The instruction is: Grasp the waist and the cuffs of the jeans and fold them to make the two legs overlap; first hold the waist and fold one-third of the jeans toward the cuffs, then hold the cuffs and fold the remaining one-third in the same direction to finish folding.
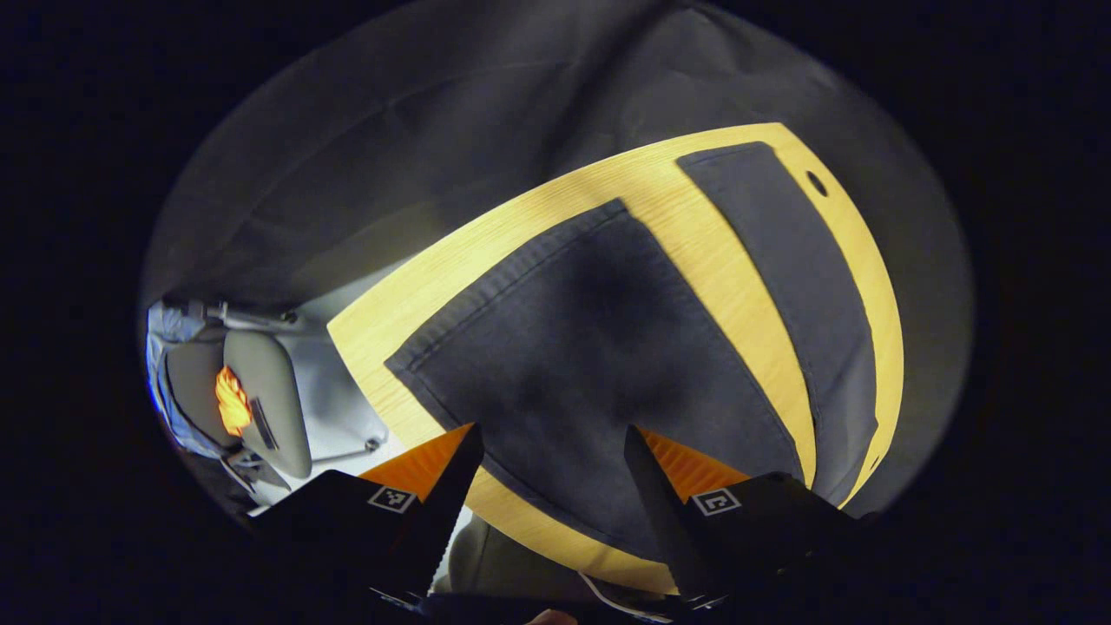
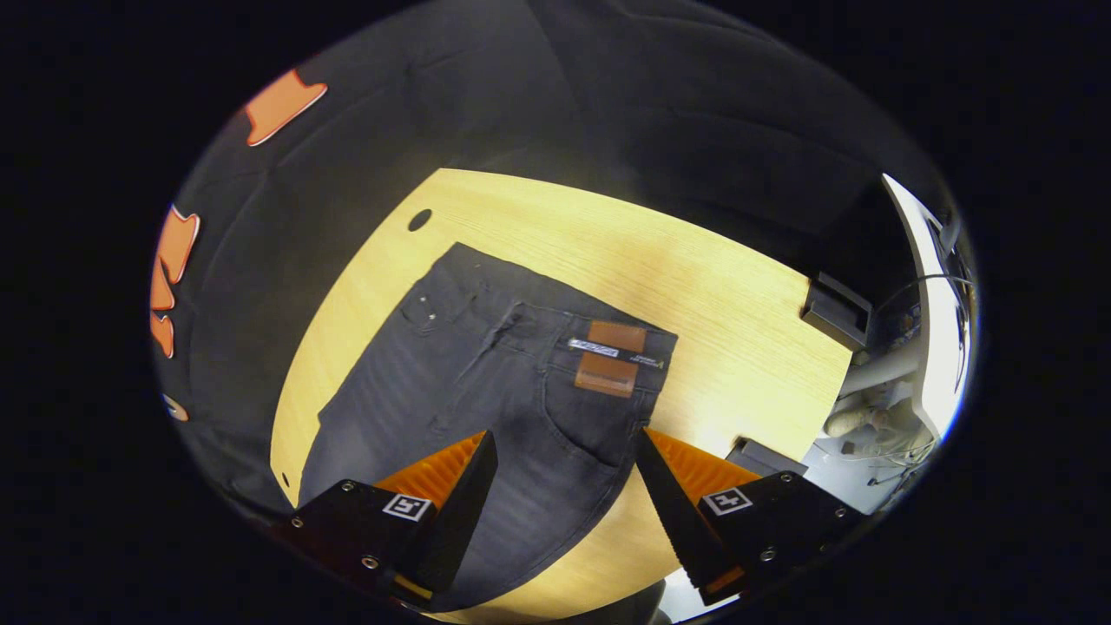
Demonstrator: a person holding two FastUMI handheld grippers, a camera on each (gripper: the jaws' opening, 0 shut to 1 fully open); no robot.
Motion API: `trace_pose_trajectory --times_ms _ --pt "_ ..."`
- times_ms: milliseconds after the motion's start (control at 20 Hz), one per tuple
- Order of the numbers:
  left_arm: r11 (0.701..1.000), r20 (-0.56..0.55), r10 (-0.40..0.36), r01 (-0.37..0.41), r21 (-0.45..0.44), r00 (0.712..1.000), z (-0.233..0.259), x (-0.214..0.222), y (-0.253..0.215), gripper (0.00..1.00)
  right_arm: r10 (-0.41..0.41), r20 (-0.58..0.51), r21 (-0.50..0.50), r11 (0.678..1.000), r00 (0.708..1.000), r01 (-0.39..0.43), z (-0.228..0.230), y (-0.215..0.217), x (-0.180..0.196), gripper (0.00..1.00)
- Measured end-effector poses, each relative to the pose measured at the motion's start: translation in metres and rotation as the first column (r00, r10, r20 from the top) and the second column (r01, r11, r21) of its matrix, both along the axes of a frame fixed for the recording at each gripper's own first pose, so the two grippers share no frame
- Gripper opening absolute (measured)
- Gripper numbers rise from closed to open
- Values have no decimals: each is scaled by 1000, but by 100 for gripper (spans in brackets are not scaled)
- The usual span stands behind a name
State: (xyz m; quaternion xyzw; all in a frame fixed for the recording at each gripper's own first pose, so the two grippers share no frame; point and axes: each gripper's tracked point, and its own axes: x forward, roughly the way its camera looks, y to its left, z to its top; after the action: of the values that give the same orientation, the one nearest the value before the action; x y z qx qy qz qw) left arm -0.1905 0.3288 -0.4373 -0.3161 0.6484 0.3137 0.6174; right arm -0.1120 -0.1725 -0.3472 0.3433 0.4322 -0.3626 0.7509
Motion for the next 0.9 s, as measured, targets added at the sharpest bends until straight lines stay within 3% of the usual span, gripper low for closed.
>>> trace_pose_trajectory --times_ms 400,550,600,800,900 --pt "984 -119 178 -179 -1 977 -8 -17 24 99 -54 -136 68 996 989 64 -51 -20 -7 97" --pt "979 -126 200 -203 -11 972 -12 -16 29 99 -61 -178 80 994 982 76 -60 -22 -5 96" --pt "977 -130 210 -213 -12 969 -13 -17 28 98 -60 -187 72 995 981 75 -57 -24 -5 100" --pt "968 -132 250 -252 0 959 -14 -9 30 98 -44 -268 28 998 963 54 -63 -26 -3 93" --pt "972 -108 233 -231 31 966 -16 -7 35 98 -19 -280 11 1000 960 23 -64 -25 -1 92"
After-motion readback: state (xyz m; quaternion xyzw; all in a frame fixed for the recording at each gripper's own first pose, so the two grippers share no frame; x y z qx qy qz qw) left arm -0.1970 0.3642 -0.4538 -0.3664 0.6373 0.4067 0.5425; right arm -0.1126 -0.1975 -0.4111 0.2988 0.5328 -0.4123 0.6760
